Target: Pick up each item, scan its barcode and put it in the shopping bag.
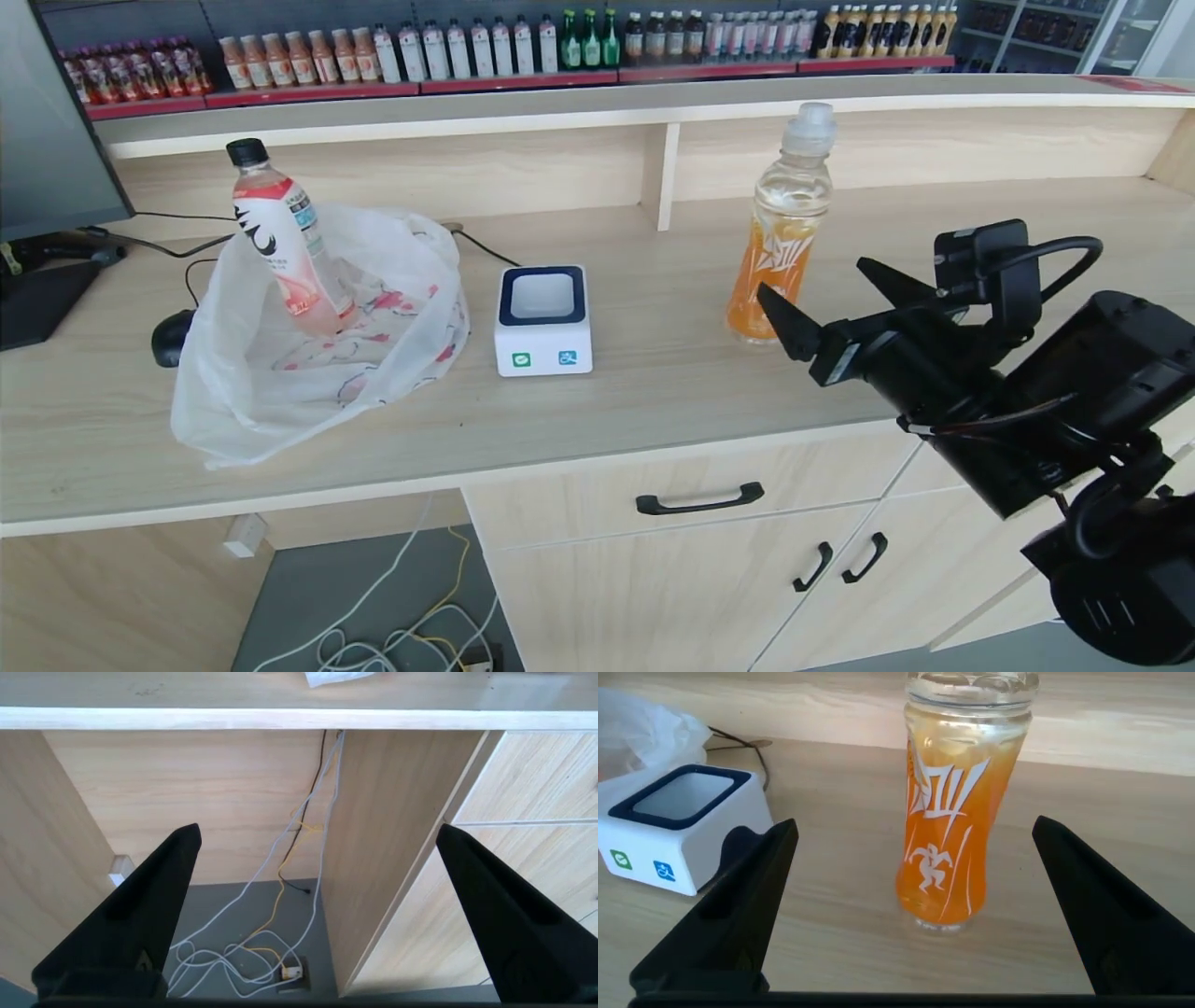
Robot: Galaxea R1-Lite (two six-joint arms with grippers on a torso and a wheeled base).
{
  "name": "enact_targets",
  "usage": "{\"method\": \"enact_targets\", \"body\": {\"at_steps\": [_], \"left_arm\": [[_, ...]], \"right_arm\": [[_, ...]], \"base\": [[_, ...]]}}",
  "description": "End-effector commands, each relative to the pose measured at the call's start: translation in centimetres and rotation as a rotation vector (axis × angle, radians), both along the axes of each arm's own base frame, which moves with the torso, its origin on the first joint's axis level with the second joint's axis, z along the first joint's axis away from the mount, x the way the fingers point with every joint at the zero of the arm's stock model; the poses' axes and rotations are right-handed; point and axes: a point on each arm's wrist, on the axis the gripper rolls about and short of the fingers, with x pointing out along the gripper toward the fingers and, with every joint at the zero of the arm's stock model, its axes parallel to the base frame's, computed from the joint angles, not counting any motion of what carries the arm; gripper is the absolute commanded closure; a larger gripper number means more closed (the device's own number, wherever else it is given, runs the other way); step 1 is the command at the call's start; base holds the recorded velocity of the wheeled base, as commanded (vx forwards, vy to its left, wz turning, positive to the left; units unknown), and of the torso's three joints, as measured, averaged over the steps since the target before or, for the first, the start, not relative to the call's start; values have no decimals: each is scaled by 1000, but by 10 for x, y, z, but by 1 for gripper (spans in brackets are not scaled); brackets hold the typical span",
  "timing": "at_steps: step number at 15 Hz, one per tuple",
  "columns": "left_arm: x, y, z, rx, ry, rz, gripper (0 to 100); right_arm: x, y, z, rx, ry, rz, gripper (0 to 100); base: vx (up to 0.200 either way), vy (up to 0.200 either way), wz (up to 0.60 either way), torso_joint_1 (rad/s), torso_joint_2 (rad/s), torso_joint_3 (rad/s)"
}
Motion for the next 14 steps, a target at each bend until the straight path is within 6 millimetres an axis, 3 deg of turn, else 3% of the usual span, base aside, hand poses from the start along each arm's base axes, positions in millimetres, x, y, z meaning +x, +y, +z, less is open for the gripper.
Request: {"method": "enact_targets", "body": {"at_steps": [1, 7, 9, 14], "left_arm": [[0, 0, 0, 0, -1, 1, 0], [0, 0, 0, 0, 1, 1, 0], [0, 0, 0, 0, 1, 1, 0], [0, 0, 0, 0, 1, 1, 0]], "right_arm": [[4, 0, -1, -17, 19, 15, 0], [23, 8, 3, 20, 36, 29, 0], [37, 1, 6, 30, 29, -4, 0], [49, 1, 3, 23, 35, 16, 0]], "base": [[0, 0, 0, 0, 0, 0], [0, 0, 0, 0, 0, 0], [0, 0, 0, 0, 0, 0], [0, 0, 0, 0, 0, 0]]}}
